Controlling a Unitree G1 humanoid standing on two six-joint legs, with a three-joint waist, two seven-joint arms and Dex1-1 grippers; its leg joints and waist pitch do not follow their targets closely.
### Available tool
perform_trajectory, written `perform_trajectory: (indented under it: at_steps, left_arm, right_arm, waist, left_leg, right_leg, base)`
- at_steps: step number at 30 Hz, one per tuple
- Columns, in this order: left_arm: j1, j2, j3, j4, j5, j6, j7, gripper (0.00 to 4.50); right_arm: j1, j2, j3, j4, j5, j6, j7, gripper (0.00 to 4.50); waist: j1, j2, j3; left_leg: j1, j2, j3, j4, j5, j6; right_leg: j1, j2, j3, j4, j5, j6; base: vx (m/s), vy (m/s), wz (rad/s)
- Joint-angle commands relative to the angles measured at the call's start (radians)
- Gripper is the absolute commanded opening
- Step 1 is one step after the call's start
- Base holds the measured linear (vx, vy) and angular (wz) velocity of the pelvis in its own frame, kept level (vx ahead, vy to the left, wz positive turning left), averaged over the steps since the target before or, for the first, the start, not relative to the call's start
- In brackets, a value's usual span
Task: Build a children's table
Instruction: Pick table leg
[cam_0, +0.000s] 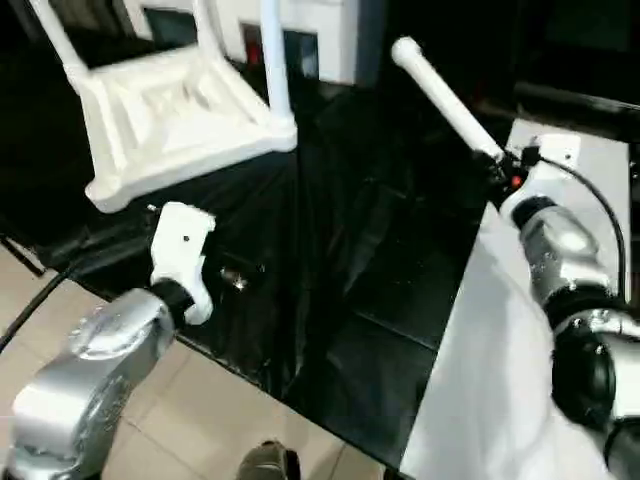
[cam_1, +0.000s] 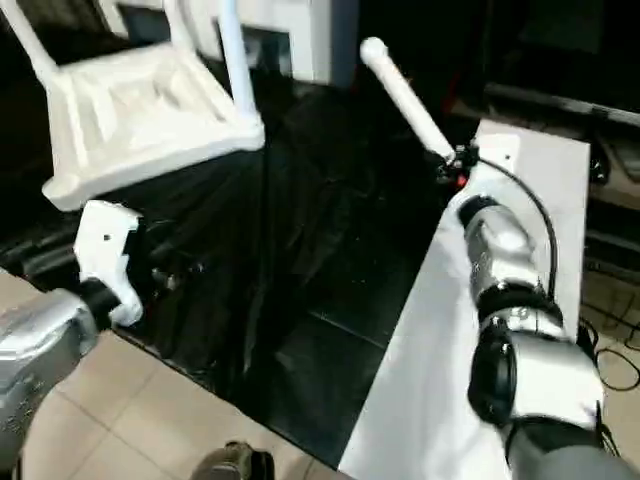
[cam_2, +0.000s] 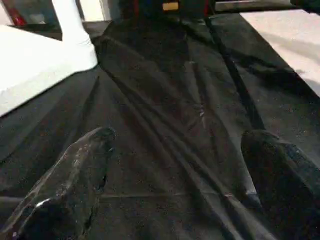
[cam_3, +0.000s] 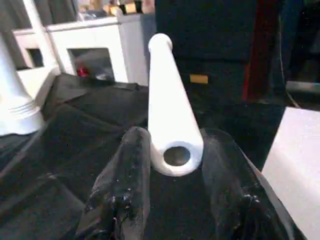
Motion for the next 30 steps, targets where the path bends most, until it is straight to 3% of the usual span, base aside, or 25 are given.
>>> perform_trajectory:
  at_steps: [1, 2, 3, 4, 6, 9, 10, 12, 13, 14, 17, 19, 20, 23, 27, 30]
  left_arm:
    - [-0.008, -0.002, -0.009, 0.022, 0.019, -0.022, 0.011, 4.50]
    - [-0.007, -0.003, -0.009, 0.026, 0.024, -0.024, 0.017, 4.50]
    - [-0.003, -0.007, -0.006, 0.034, 0.032, -0.030, 0.025, 4.50]
    - [-0.002, -0.009, -0.005, 0.038, 0.035, -0.033, 0.028, 4.50]
    - [0.013, -0.021, 0.010, 0.062, 0.052, -0.050, 0.054, 4.50]
    - [0.035, -0.031, 0.019, 0.078, 0.067, -0.067, 0.075, 4.50]
    - [0.041, -0.037, 0.020, 0.083, 0.070, -0.075, 0.077, 4.50]
    - [0.043, -0.039, 0.018, 0.086, 0.072, -0.080, 0.077, 4.50]
    - [0.044, -0.044, 0.009, 0.095, 0.078, -0.084, 0.079, 4.50]
    - [0.044, -0.044, 0.008, 0.095, 0.079, -0.085, 0.079, 4.50]
    - [0.038, -0.044, -0.018, 0.115, 0.094, -0.092, 0.076, 4.50]
    - [0.038, -0.042, -0.029, 0.121, 0.103, -0.097, 0.074, 4.50]
    - [0.041, -0.042, -0.033, 0.119, 0.105, -0.095, 0.072, 4.50]
    - [0.052, -0.042, -0.038, 0.120, 0.108, -0.096, 0.068, 4.50]
    - [0.068, -0.041, -0.045, 0.119, 0.121, -0.104, 0.070, 4.50]
    - [0.071, -0.045, -0.052, 0.113, 0.119, -0.097, 0.069, 4.50]
  right_arm:
    - [0.032, 0.009, -0.008, -0.088, 0.039, -0.003, 0.041, 1.16]
    - [0.044, 0.010, -0.009, -0.105, 0.045, 0.004, 0.049, 1.16]
    - [0.072, 0.013, -0.005, -0.147, 0.053, 0.018, 0.062, 1.16]
    - [0.084, 0.014, -0.003, -0.164, 0.056, 0.023, 0.067, 1.16]
    - [0.181, 0.033, 0.011, -0.315, 0.082, 0.076, 0.082, 1.16]
    - [0.335, 0.076, 0.041, -0.537, 0.111, 0.153, 0.076, 1.16]
    - [0.396, 0.098, 0.061, -0.615, 0.115, 0.181, 0.069, 1.16]
    - [0.428, 0.113, 0.071, -0.653, 0.118, 0.195, 0.060, 1.16]
    - [0.482, 0.143, 0.099, -0.709, 0.111, 0.216, 0.048, 1.16]
    - [0.485, 0.145, 0.102, -0.713, 0.110, 0.217, 0.048, 1.16]
    - [0.546, 0.169, 0.174, -0.755, 0.054, 0.251, 0.048, 1.16]
    - [0.568, 0.173, 0.197, -0.788, 0.037, 0.279, 0.044, 1.16]
    - [0.575, 0.173, 0.216, -0.794, 0.024, 0.293, 0.048, 1.16]
    - [0.601, 0.178, 0.258, -0.841, 0.006, 0.357, 0.035, 1.16]
    - [0.609, 0.210, 0.314, -0.866, -0.035, 0.378, -0.006, 1.16]
    - [0.606, 0.232, 0.334, -0.876, -0.044, 0.392, -0.025, 1.16]
  waist:
    - [-0.008, -0.014, -0.095]
    - [-0.007, -0.019, -0.101]
    - [-0.006, -0.017, -0.102]
    - [-0.006, -0.027, -0.103]
    - [-0.005, -0.023, -0.105]
    - [-0.012, -0.030, -0.107]
    - [-0.008, -0.025, -0.113]
    - [-0.013, -0.018, -0.117]
    - [-0.017, -0.013, -0.118]
    - [-0.021, -0.016, -0.116]
    - [-0.035, -0.012, -0.112]
    - [-0.038, -0.011, -0.113]
    - [-0.041, -0.017, -0.112]
    - [-0.046, -0.015, -0.113]
    - [-0.054, -0.022, -0.114]
    - [-0.057, -0.020, -0.113]
  left_leg:
    - [0.035, 0.050, -0.028, -0.083, -0.322, 0.020]
    - [0.030, 0.052, -0.030, -0.086, -0.294, 0.021]
    - [0.030, 0.052, -0.029, -0.085, -0.283, 0.024]
    - [0.028, 0.052, -0.027, -0.085, -0.257, 0.033]
    - [0.027, 0.050, -0.026, -0.085, -0.231, 0.040]
    - [0.026, 0.048, -0.027, -0.092, -0.248, 0.036]
    - [0.031, 0.053, -0.030, -0.094, -0.250, 0.031]
    - [0.028, 0.055, -0.035, -0.101, -0.243, 0.030]
    - [0.024, 0.054, -0.035, -0.103, -0.248, 0.027]
    - [0.029, 0.055, -0.034, -0.105, -0.277, 0.022]
    - [0.030, 0.052, -0.036, -0.106, -0.321, 0.010]
    - [0.032, 0.051, -0.037, -0.107, -0.327, 0.007]
    - [0.031, 0.050, -0.035, -0.107, -0.323, 0.008]
    - [0.029, 0.049, -0.037, -0.109, -0.311, 0.010]
    - [0.031, 0.050, -0.039, -0.110, -0.334, 0.003]
    - [0.039, 0.048, -0.038, -0.109, -0.365, -0.006]
  right_leg:
    - [0.046, -0.084, 0.045, -0.115, -0.477, -0.167]
    - [0.051, -0.085, 0.046, -0.111, -0.461, -0.152]
    - [0.049, -0.084, 0.046, -0.112, -0.452, -0.149]
    - [0.050, -0.083, 0.047, -0.113, -0.438, -0.144]
    - [0.047, -0.079, 0.049, -0.115, -0.425, -0.132]
    - [0.046, -0.074, 0.045, -0.124, -0.469, -0.100]
    - [0.043, -0.078, 0.046, -0.125, -0.470, -0.086]
    - [0.046, -0.075, 0.042, -0.123, -0.433, -0.094]
    - [0.047, -0.076, 0.042, -0.124, -0.420, -0.095]
    - [0.042, -0.076, 0.042, -0.128, -0.432, -0.097]
    - [0.042, -0.078, 0.041, -0.136, -0.476, -0.091]
    - [0.042, -0.080, 0.041, -0.137, -0.490, -0.081]
    - [0.042, -0.079, 0.042, -0.141, -0.496, -0.072]
    - [0.043, -0.080, 0.043, -0.140, -0.495, -0.070]
    - [0.039, -0.080, 0.041, -0.144, -0.532, -0.056]
    - [0.033, -0.082, 0.040, -0.153, -0.575, -0.037]
  base:
    - [0.000, 0.000, 0.00]
    - [0.000, 0.000, 0.00]
    - [0.000, 0.000, 0.00]
    - [0.000, 0.000, 0.00]
    - [0.000, 0.000, 0.00]
    - [0.000, 0.000, 0.00]
    - [0.000, 0.000, 0.00]
    - [0.000, 0.000, 0.00]
    - [0.000, 0.000, 0.00]
    - [0.000, 0.000, 0.00]
    - [0.000, 0.000, 0.00]
    - [0.000, 0.000, 0.00]
    - [0.000, 0.000, 0.00]
    - [0.000, 0.000, 0.00]
    - [0.000, 0.000, 0.00]
    - [0.000, 0.000, 0.00]
